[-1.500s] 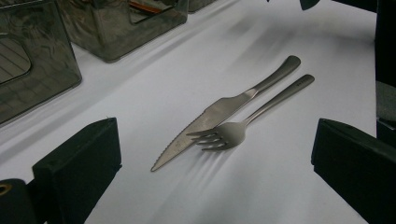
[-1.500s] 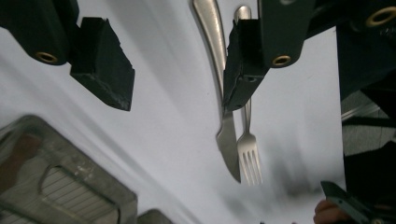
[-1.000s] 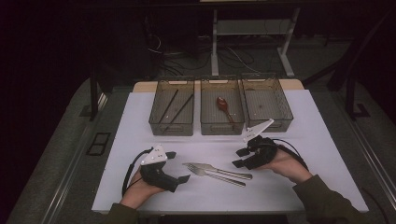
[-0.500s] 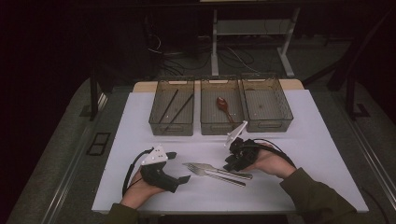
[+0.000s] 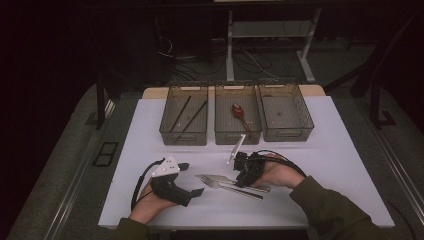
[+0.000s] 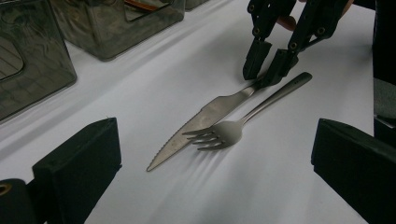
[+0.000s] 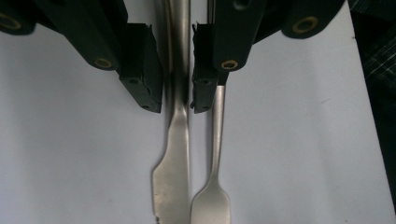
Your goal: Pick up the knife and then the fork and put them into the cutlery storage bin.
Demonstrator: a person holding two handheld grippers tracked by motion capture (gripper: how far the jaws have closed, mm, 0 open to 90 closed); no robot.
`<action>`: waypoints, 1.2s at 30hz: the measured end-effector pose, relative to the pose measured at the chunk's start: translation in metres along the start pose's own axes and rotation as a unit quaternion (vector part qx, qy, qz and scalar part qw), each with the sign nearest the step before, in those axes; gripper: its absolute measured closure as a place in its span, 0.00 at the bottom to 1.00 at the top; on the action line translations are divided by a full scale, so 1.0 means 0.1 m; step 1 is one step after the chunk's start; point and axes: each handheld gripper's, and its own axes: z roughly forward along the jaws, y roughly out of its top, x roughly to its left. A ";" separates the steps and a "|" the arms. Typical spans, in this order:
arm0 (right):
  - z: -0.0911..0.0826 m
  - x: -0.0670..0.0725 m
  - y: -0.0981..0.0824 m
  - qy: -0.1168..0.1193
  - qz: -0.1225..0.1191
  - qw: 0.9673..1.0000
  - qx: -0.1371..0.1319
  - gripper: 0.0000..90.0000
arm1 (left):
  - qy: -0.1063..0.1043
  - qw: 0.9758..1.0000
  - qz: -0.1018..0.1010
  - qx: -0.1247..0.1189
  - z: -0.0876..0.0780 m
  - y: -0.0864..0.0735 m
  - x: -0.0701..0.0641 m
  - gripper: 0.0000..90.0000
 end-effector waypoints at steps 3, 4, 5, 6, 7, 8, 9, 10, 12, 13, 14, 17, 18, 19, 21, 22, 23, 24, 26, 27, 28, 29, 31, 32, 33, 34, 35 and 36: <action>0.03 0.01 0.03 -0.006 -0.007 1.000 0.012 0.82 | 0.000 1.000 -0.001 0.000 0.00 0.00 0.00 0.01; 0.03 0.01 0.04 -0.004 -0.008 1.000 0.015 0.83 | 0.000 1.000 -0.001 0.000 0.00 0.00 0.00 0.01; 0.04 0.01 0.05 -0.004 -0.009 1.000 0.020 0.83 | 0.000 1.000 -0.001 0.000 0.00 0.00 0.00 0.01; 0.05 0.02 0.06 -0.009 -0.011 1.000 0.024 0.84 | 0.000 1.000 -0.001 0.000 0.00 0.00 0.00 0.01; 0.05 0.03 0.07 -0.009 -0.012 1.000 0.027 0.84 | 0.000 1.000 -0.001 0.000 0.00 0.00 0.00 0.01; 0.05 0.03 0.08 -0.013 -0.014 0.999 0.031 0.84 | 0.000 1.000 -0.001 0.000 0.00 0.00 0.00 0.01; 0.05 0.04 0.09 -0.015 -0.017 0.999 0.036 0.84 | 0.000 1.000 0.000 0.001 0.00 0.00 0.00 0.01; 0.06 0.04 0.10 -0.018 -0.016 0.999 0.041 0.85 | -0.001 1.000 0.000 0.001 0.00 0.00 0.00 0.01; 0.06 0.05 0.13 -0.022 -0.018 0.998 0.053 0.86 | 0.000 1.000 0.000 0.000 0.00 0.00 0.00 0.01; 0.07 0.06 0.15 -0.024 -0.017 0.998 0.057 0.86 | 0.000 1.000 0.001 0.000 0.00 0.00 0.00 0.01; 0.07 0.06 0.16 -0.026 -0.020 0.998 0.062 0.86 | 0.000 1.000 -0.002 0.000 0.00 0.00 -0.01 0.01; 0.09 0.09 0.20 -0.037 -0.015 0.996 0.074 0.86 | 0.000 1.000 -0.002 0.000 0.00 0.00 -0.01 0.01; 0.09 0.09 0.21 -0.041 -0.017 0.996 0.080 0.86 | -0.001 1.000 0.001 -0.001 0.01 0.00 0.00 0.01; 0.10 0.11 0.23 -0.045 -0.017 0.995 0.086 0.86 | -0.001 1.000 0.002 0.000 0.01 0.00 0.00 0.01; 0.11 0.13 0.25 -0.054 -0.018 0.994 0.095 0.87 | -0.001 1.000 -0.002 -0.001 0.01 0.00 -0.01 0.01; 0.11 0.15 0.26 -0.060 -0.020 0.993 0.100 0.87 | 0.000 1.000 -0.002 -0.001 0.01 0.00 -0.01 0.01; 0.11 0.16 0.27 -0.063 -0.020 0.993 0.103 0.88 | -0.001 1.000 0.001 0.000 0.01 0.00 -0.01 0.01; 0.12 0.16 0.28 -0.066 -0.021 0.992 0.106 0.88 | -0.001 1.000 0.001 0.000 0.01 0.00 -0.01 0.01; 0.12 0.17 0.28 -0.069 -0.020 0.992 0.107 0.88 | -0.001 1.000 0.002 0.002 0.01 0.00 -0.01 0.01; 0.12 0.17 0.28 -0.068 -0.017 0.992 0.107 0.88 | -0.001 1.000 0.002 0.002 0.01 0.00 -0.01 0.01; 0.11 0.17 0.28 -0.067 -0.015 0.992 0.105 0.88 | -0.001 1.000 0.001 0.000 0.01 0.00 -0.01 0.01; 0.11 0.17 0.27 -0.067 -0.015 0.992 0.103 0.88 | -0.001 1.000 -0.002 0.000 0.01 0.00 -0.01 0.01; 0.10 0.16 0.25 -0.066 -0.014 0.993 0.096 0.88 | -0.001 1.000 0.002 0.000 0.01 0.00 -0.01 0.01; 0.10 0.15 0.24 -0.063 -0.012 0.994 0.091 0.88 | -0.001 1.000 0.002 0.001 0.00 0.00 0.00 0.01; 0.09 0.13 0.23 -0.059 -0.012 0.995 0.084 0.88 | 0.000 1.000 -0.001 0.001 0.00 0.00 -0.01 0.01; 0.08 0.12 0.21 -0.057 -0.008 0.995 0.078 0.88 | 0.000 1.000 -0.002 0.000 0.00 0.00 0.00 0.01; 0.07 0.11 0.19 -0.056 -0.002 0.996 0.072 0.88 | 0.000 1.000 0.000 0.000 0.00 0.00 0.00 0.01; 0.06 0.10 0.18 -0.051 0.001 0.997 0.065 0.88 | 0.001 1.000 0.000 0.000 0.00 0.00 0.00 0.01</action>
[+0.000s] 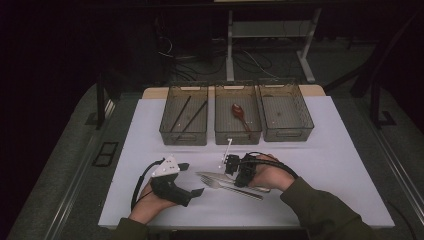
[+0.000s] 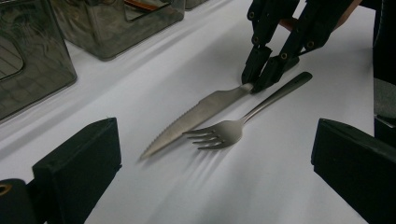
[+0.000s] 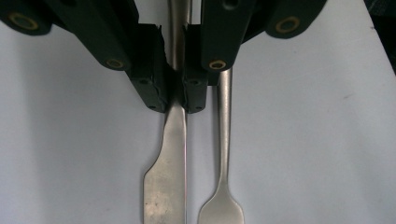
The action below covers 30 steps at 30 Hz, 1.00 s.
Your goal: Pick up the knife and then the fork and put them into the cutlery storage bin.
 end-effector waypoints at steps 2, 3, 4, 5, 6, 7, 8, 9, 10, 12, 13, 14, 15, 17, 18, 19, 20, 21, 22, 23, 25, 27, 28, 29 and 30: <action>-0.02 -0.03 -0.04 0.007 0.008 1.000 -0.015 0.88 | 0.000 1.000 0.001 0.000 0.00 0.00 0.00 0.01; -0.03 -0.05 -0.06 0.009 0.010 1.000 -0.021 0.88 | -0.001 1.000 0.001 0.001 0.00 0.00 0.00 0.01; -0.05 -0.06 -0.08 0.009 0.014 0.999 -0.028 0.88 | 0.000 1.000 0.001 0.001 0.00 0.00 0.00 0.01; -0.06 -0.08 -0.10 0.009 0.016 0.999 -0.035 0.88 | 0.000 1.000 0.001 0.001 0.00 0.00 0.00 0.01; -0.07 -0.09 -0.12 0.010 0.023 0.999 -0.043 0.88 | 0.000 1.000 0.000 0.000 0.00 0.00 0.00 0.01; -0.09 -0.11 -0.14 0.009 0.029 0.998 -0.050 0.88 | 0.001 1.000 0.001 0.000 0.00 0.00 0.00 0.01; -0.10 -0.13 -0.17 0.010 0.033 0.998 -0.060 0.88 | 0.001 1.000 0.000 -0.001 0.00 0.00 0.00 0.01; -0.12 -0.15 -0.19 0.010 0.037 0.997 -0.070 0.88 | 0.001 1.000 0.000 -0.001 0.00 0.00 0.01 0.01; -0.14 -0.17 -0.22 0.010 0.040 0.996 -0.079 0.88 | 0.001 1.000 0.000 0.000 -0.01 0.00 0.01 0.01; -0.17 -0.21 -0.27 0.010 0.046 0.994 -0.099 0.88 | 0.001 1.000 0.000 0.000 0.00 0.00 0.01 0.01; -0.19 -0.22 -0.30 0.010 0.051 0.993 -0.109 0.88 | 0.001 1.000 0.001 0.001 0.00 0.00 0.01 0.01; -0.20 -0.24 -0.33 0.012 0.058 0.991 -0.120 0.88 | 0.001 1.000 0.001 0.000 0.00 0.00 0.01 0.01; -0.21 -0.25 -0.36 0.014 0.062 0.989 -0.130 0.88 | 0.000 1.000 0.000 0.000 0.00 0.00 0.00 0.01; -0.23 -0.28 -0.42 0.019 0.067 0.986 -0.154 0.88 | 0.000 1.000 0.000 0.000 0.00 0.00 0.00 0.01; -0.24 -0.30 -0.45 0.020 0.073 0.983 -0.165 0.88 | 0.000 1.000 0.000 0.000 0.00 0.00 0.00 0.01; -0.26 -0.31 -0.49 0.023 0.076 0.981 -0.175 0.88 | 0.000 1.000 0.000 0.000 0.00 0.00 0.00 0.01; -0.27 -0.32 -0.52 0.025 0.083 0.979 -0.186 0.88 | 0.000 1.000 0.000 0.000 0.00 0.00 0.00 0.01; -0.28 -0.33 -0.54 0.029 0.088 0.976 -0.195 0.88 | 0.000 1.000 -0.001 0.000 0.00 0.00 0.00 0.01; -0.30 -0.34 -0.57 0.028 0.089 0.975 -0.203 0.88 | 0.000 1.000 0.000 0.000 0.00 0.00 0.00 0.01; -0.32 -0.35 -0.60 0.029 0.090 0.973 -0.211 0.88 | 0.000 1.000 0.001 0.000 0.00 0.00 0.00 0.01; -0.33 -0.37 -0.65 0.027 0.090 0.969 -0.229 0.88 | -0.001 1.000 0.002 -0.001 0.00 0.00 0.00 0.01; -0.34 -0.39 -0.71 0.030 0.092 0.963 -0.251 0.88 | -0.001 1.000 0.002 0.000 0.00 0.00 0.00 0.01; -0.35 -0.38 -0.73 0.033 0.102 0.959 -0.261 0.88 | -0.001 1.000 0.002 0.000 0.00 0.00 0.00 0.01; -0.35 -0.39 -0.75 0.034 0.104 0.957 -0.270 0.88 | -0.001 1.000 0.003 0.000 0.00 0.00 0.00 0.01; -0.36 -0.40 -0.77 0.032 0.106 0.954 -0.278 0.88 | -0.001 1.000 0.003 0.000 0.00 0.00 0.00 0.01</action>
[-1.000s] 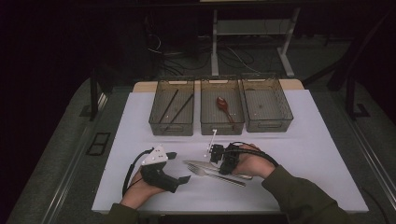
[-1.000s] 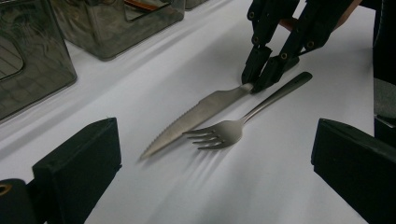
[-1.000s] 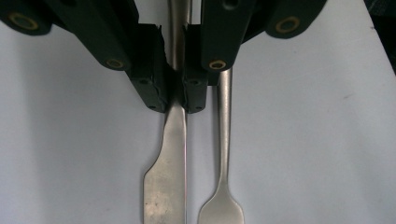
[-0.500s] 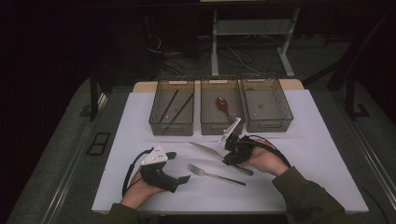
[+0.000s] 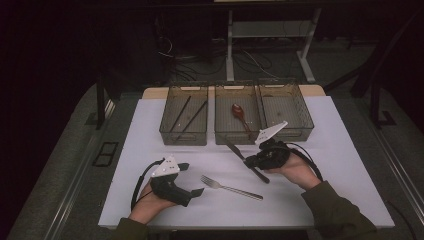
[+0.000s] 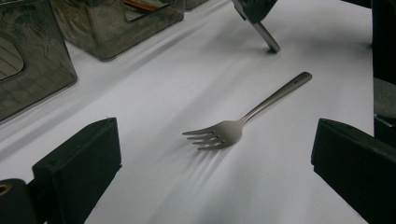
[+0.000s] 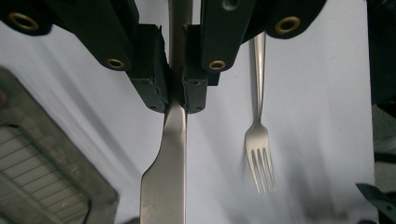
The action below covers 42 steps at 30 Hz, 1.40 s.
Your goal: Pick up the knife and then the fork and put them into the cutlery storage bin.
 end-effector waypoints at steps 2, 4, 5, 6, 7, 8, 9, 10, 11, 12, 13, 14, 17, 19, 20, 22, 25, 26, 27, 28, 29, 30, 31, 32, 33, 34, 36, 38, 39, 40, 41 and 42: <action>-0.03 -0.03 -0.02 0.005 0.003 1.000 -0.019 0.88 | 0.000 1.000 0.000 -0.001 0.00 0.00 0.00 0.01; -0.06 -0.07 -0.05 0.009 0.008 0.999 -0.036 0.88 | 0.000 1.000 0.000 -0.001 0.00 0.00 0.00 0.01; -0.07 -0.09 -0.06 0.010 0.010 0.999 -0.045 0.88 | -0.001 1.000 0.002 -0.002 0.00 0.00 0.00 0.01; -0.09 -0.10 -0.07 0.013 0.013 0.998 -0.058 0.88 | -0.001 1.000 0.002 -0.002 0.00 0.00 0.00 0.01; -0.10 -0.12 -0.09 0.019 0.015 0.997 -0.069 0.88 | -0.001 1.000 0.004 -0.002 0.00 0.00 0.00 0.01; -0.12 -0.13 -0.10 0.022 0.019 0.996 -0.079 0.88 | 0.000 1.000 0.004 -0.001 0.00 0.00 -0.01 0.01; -0.13 -0.14 -0.12 0.023 0.021 0.995 -0.090 0.88 | -0.001 1.000 0.004 -0.003 0.00 0.00 -0.01 0.01; -0.14 -0.15 -0.13 0.024 0.020 0.995 -0.100 0.88 | -0.001 1.000 0.006 -0.003 -0.01 0.01 -0.01 0.01; -0.15 -0.16 -0.14 0.027 0.020 0.993 -0.110 0.88 | -0.002 1.000 0.006 -0.004 -0.01 0.01 -0.01 0.01; -0.16 -0.18 -0.15 0.027 0.020 0.992 -0.122 0.88 | -0.002 1.000 0.005 -0.005 -0.01 0.01 -0.01 0.01; -0.18 -0.19 -0.16 0.030 0.024 0.991 -0.129 0.88 | -0.003 1.000 0.005 -0.005 -0.01 0.00 -0.01 0.01; -0.20 -0.20 -0.17 0.030 0.026 0.990 -0.138 0.88 | -0.003 1.000 0.004 -0.005 -0.01 0.00 -0.01 0.01; -0.25 -0.22 -0.19 0.023 0.030 0.986 -0.163 0.88 | -0.004 1.000 0.004 -0.002 0.00 0.00 -0.01 0.01; -0.28 -0.23 -0.19 0.018 0.029 0.984 -0.175 0.88 | -0.005 1.000 0.003 -0.003 0.00 0.00 -0.01 0.01; -0.30 -0.24 -0.20 0.018 0.030 0.984 -0.177 0.88 | -0.005 1.000 0.004 -0.002 0.00 0.00 -0.01 0.01; -0.33 -0.26 -0.20 0.013 0.032 0.982 -0.186 0.88 | -0.005 1.000 0.003 -0.004 0.00 0.00 -0.01 0.01; -0.37 -0.29 -0.22 0.003 0.036 0.980 -0.194 0.88 | -0.005 1.000 0.003 -0.003 0.00 0.00 0.00 0.01; -0.38 -0.30 -0.23 0.002 0.039 0.980 -0.197 0.88 | -0.005 1.000 0.003 -0.003 0.00 0.00 0.00 0.01; -0.40 -0.32 -0.23 -0.001 0.039 0.979 -0.200 0.88 | -0.005 1.000 0.003 -0.003 0.00 0.00 0.00 0.01; -0.42 -0.32 -0.23 -0.004 0.041 0.979 -0.202 0.88 | -0.005 1.000 0.003 -0.003 0.00 0.00 0.00 0.01; -0.44 -0.33 -0.23 -0.006 0.043 0.978 -0.206 0.88 | -0.005 1.000 0.003 -0.003 0.00 0.00 0.00 0.01; -0.46 -0.35 -0.24 -0.008 0.045 0.977 -0.209 0.88 | -0.005 1.000 0.003 -0.003 0.00 0.00 0.00 0.01; -0.48 -0.36 -0.24 -0.011 0.047 0.976 -0.213 0.88 | -0.005 1.000 0.003 -0.003 0.00 0.00 0.00 0.01; -0.50 -0.37 -0.25 -0.014 0.048 0.975 -0.215 0.88 | -0.005 1.000 0.003 -0.003 0.00 0.00 0.00 0.01; -0.52 -0.38 -0.25 -0.017 0.048 0.975 -0.217 0.88 | -0.005 1.000 0.003 -0.003 0.00 0.00 -0.01 0.01; -0.54 -0.38 -0.25 -0.021 0.049 0.974 -0.219 0.88 | -0.005 1.000 0.003 -0.002 0.00 0.00 -0.01 0.01; -0.58 -0.41 -0.26 -0.026 0.053 0.973 -0.224 0.88 | -0.005 1.000 0.003 -0.002 0.00 0.00 -0.01 0.01; -0.63 -0.43 -0.26 -0.036 0.055 0.972 -0.227 0.88 | -0.005 1.000 0.002 -0.002 0.00 0.00 -0.01 0.01; -0.65 -0.44 -0.26 -0.039 0.055 0.971 -0.229 0.88 | -0.005 1.000 0.003 -0.001 0.00 0.00 -0.01 0.01; -0.67 -0.45 -0.27 -0.043 0.058 0.970 -0.232 0.88 | -0.005 1.000 0.003 -0.001 0.01 0.00 -0.01 0.01; -0.70 -0.46 -0.27 -0.046 0.060 0.969 -0.235 0.88 | -0.005 1.000 0.002 -0.001 0.01 0.00 -0.01 0.01; -0.72 -0.47 -0.28 -0.049 0.062 0.968 -0.237 0.88 | -0.005 1.000 0.003 0.000 0.01 0.00 -0.01 0.01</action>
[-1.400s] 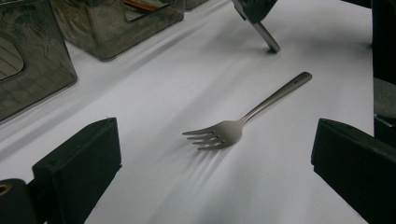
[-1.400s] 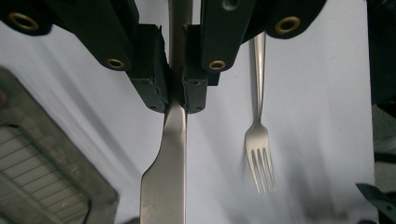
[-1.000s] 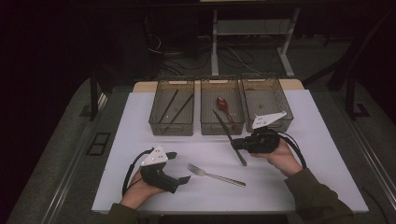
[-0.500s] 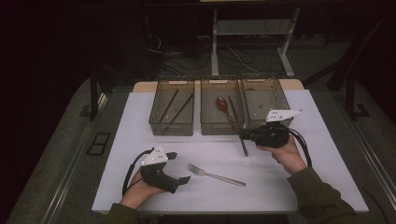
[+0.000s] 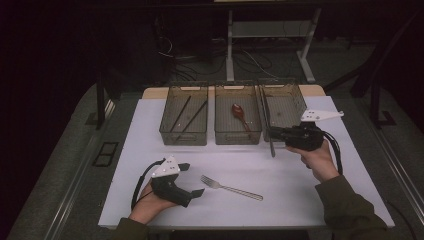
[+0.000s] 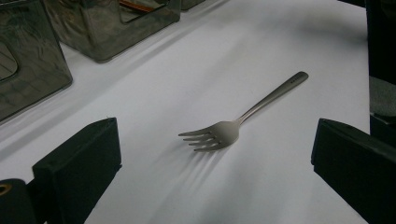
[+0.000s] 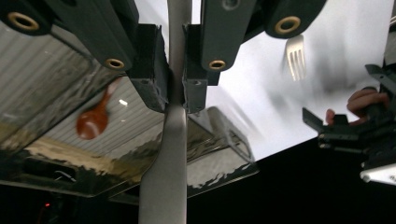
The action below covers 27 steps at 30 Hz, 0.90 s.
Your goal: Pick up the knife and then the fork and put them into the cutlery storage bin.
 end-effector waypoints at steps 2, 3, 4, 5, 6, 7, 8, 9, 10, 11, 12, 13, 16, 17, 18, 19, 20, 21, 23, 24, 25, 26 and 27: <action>-0.04 -0.02 0.02 -0.009 0.002 1.000 -0.003 0.88 | 0.000 1.000 0.000 0.000 0.00 0.00 0.00 0.01; -0.05 -0.04 0.02 -0.011 0.002 1.000 -0.005 0.88 | 0.001 1.000 0.001 0.001 0.00 0.00 0.00 0.01; -0.07 -0.05 0.03 -0.014 0.002 1.000 -0.008 0.88 | 0.000 1.000 0.000 0.001 0.00 0.00 0.00 0.01; -0.09 -0.06 0.04 -0.017 0.002 1.000 -0.011 0.88 | -0.001 1.000 0.001 0.002 0.00 0.00 0.00 0.01; -0.11 -0.08 0.06 -0.019 0.001 1.000 -0.013 0.88 | -0.001 1.000 0.001 0.001 0.01 0.00 0.00 0.01; -0.13 -0.09 0.07 -0.024 0.002 1.000 -0.016 0.88 | -0.001 1.000 0.000 0.001 0.01 0.00 0.00 0.01; -0.14 -0.10 0.08 -0.027 -0.001 0.999 -0.018 0.88 | -0.001 1.000 0.001 0.001 0.01 0.00 0.00 0.01; -0.16 -0.11 0.10 -0.030 -0.003 0.999 -0.019 0.88 | -0.001 1.000 0.000 0.001 0.01 0.00 0.00 0.01; -0.17 -0.12 0.12 -0.033 -0.002 0.999 -0.022 0.88 | -0.001 1.000 0.000 0.000 0.01 0.00 0.00 0.01; -0.19 -0.14 0.13 -0.036 -0.004 0.999 -0.025 0.88 | -0.001 1.000 -0.001 0.000 0.01 0.00 0.00 0.01; -0.21 -0.15 0.15 -0.040 -0.003 0.999 -0.027 0.88 | -0.001 1.000 -0.002 -0.001 0.01 0.00 0.00 0.01; -0.23 -0.16 0.17 -0.044 -0.003 0.999 -0.030 0.88 | -0.001 1.000 -0.001 0.001 0.01 0.00 0.00 0.01; -0.27 -0.20 0.22 -0.055 -0.005 0.998 -0.036 0.88 | -0.001 1.000 -0.002 0.001 0.01 0.00 0.00 0.01; -0.29 -0.22 0.24 -0.059 -0.006 0.998 -0.038 0.88 | -0.001 1.000 -0.002 0.001 0.01 0.00 0.00 0.01; -0.30 -0.24 0.26 -0.062 -0.005 0.997 -0.040 0.88 | -0.001 1.000 -0.001 0.002 0.02 0.00 0.00 0.01; -0.31 -0.26 0.27 -0.066 -0.005 0.997 -0.042 0.88 | -0.001 1.000 -0.001 0.002 0.02 0.00 0.00 0.01; -0.31 -0.28 0.29 -0.070 -0.006 0.997 -0.043 0.88 | -0.001 1.000 -0.001 0.002 0.02 0.00 0.00 0.01; -0.32 -0.30 0.31 -0.074 -0.006 0.996 -0.043 0.88 | -0.001 1.000 -0.001 0.000 0.02 0.00 0.00 0.01; -0.33 -0.35 0.36 -0.083 -0.005 0.996 -0.041 0.88 | -0.001 1.000 0.000 0.001 0.02 0.00 -0.01 0.01; -0.34 -0.38 0.38 -0.088 -0.006 0.995 -0.039 0.88 | -0.001 1.000 0.000 0.001 0.02 0.00 -0.01 0.01; -0.34 -0.41 0.41 -0.095 -0.008 0.995 -0.039 0.88 | -0.002 1.000 0.000 0.001 0.02 0.00 0.00 0.01; -0.35 -0.44 0.42 -0.100 -0.006 0.994 -0.038 0.88 | -0.001 1.000 0.000 0.001 0.02 0.00 0.00 0.01; -0.36 -0.47 0.44 -0.107 -0.002 0.994 -0.035 0.88 | -0.001 1.000 0.001 0.003 0.01 0.00 0.00 0.01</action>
